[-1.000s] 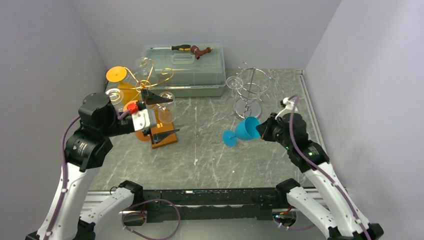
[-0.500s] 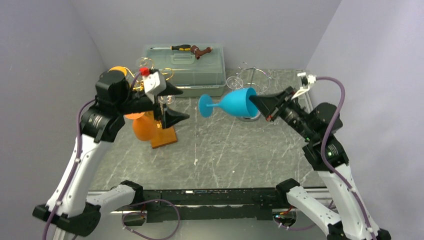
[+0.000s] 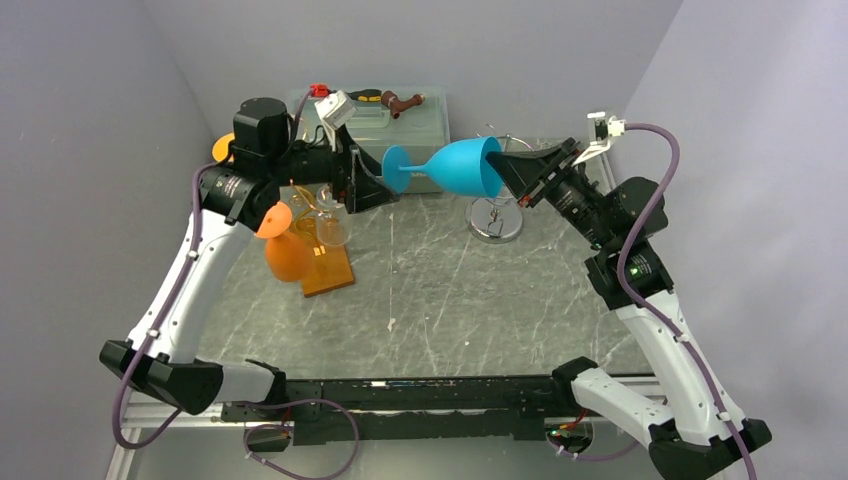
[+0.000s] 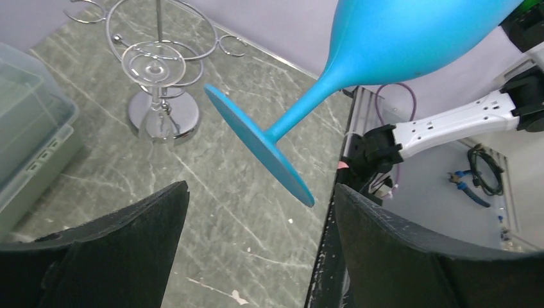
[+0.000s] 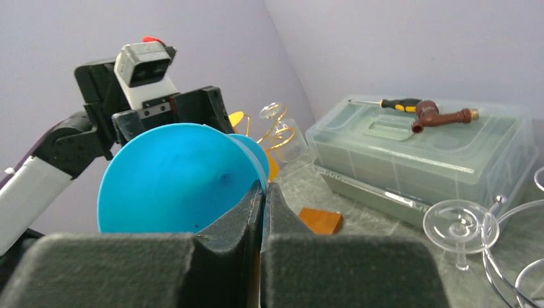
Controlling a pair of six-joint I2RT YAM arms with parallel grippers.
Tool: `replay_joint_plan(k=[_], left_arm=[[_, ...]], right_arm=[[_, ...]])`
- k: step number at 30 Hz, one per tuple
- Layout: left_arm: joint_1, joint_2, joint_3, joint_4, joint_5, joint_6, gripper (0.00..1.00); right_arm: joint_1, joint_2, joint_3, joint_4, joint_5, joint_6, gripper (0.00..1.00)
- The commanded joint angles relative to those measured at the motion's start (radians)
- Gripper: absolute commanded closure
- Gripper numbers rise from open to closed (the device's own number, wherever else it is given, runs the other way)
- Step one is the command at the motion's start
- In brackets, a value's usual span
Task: Place the wine glass upside down on the wine glass rack
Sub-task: Turn the wine glass upside down at the wine rack.
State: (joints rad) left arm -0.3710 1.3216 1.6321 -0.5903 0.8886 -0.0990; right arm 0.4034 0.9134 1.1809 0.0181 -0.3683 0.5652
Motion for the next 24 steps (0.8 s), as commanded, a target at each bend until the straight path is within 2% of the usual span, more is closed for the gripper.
replay_joint_plan(k=[1, 3, 7, 9, 13, 14, 15, 17, 21, 22, 24], left_arm=[[-0.008, 0.028, 0.045, 0.075, 0.073, -0.108, 0.17], [-0.011, 0.047, 0.065, 0.087, 0.08, -0.111, 0.29], [-0.014, 0.097, 0.146, 0.067, 0.07, -0.08, 0.66], [-0.015, 0.112, 0.172, 0.056, 0.059, -0.057, 0.76], [-0.018, 0.122, 0.199, 0.036, 0.022, 0.039, 0.88], [-0.019, 0.122, 0.204, 0.03, 0.009, 0.066, 0.93], [-0.021, 0.122, 0.211, 0.024, -0.008, 0.106, 1.0], [-0.024, 0.121, 0.228, 0.0, -0.042, 0.214, 1.0], [-0.027, 0.1, 0.251, -0.024, -0.107, 0.474, 1.0], [-0.028, 0.09, 0.244, -0.019, -0.122, 0.537, 1.0], [-0.03, 0.062, 0.226, -0.003, -0.142, 0.701, 1.0]], right_arm=[[-0.003, -0.002, 0.032, 0.148, -0.007, -0.012, 1.0], [-0.002, 0.012, 0.031, 0.168, -0.029, -0.007, 1.0], [-0.002, 0.035, 0.018, 0.2, -0.054, 0.005, 1.0], [-0.002, 0.04, 0.013, 0.207, -0.062, 0.006, 1.0], [-0.002, 0.045, 0.005, 0.195, -0.087, 0.005, 1.0], [-0.002, 0.046, 0.002, 0.187, -0.096, 0.005, 0.97], [-0.002, 0.049, 0.002, 0.174, -0.109, 0.002, 0.9], [-0.002, 0.048, 0.005, 0.121, -0.138, -0.018, 0.76], [-0.002, 0.014, 0.003, -0.066, -0.16, -0.09, 0.22], [-0.002, 0.005, 0.004, -0.123, -0.164, -0.114, 0.04], [-0.003, -0.01, 0.011, -0.249, -0.186, -0.153, 0.0]])
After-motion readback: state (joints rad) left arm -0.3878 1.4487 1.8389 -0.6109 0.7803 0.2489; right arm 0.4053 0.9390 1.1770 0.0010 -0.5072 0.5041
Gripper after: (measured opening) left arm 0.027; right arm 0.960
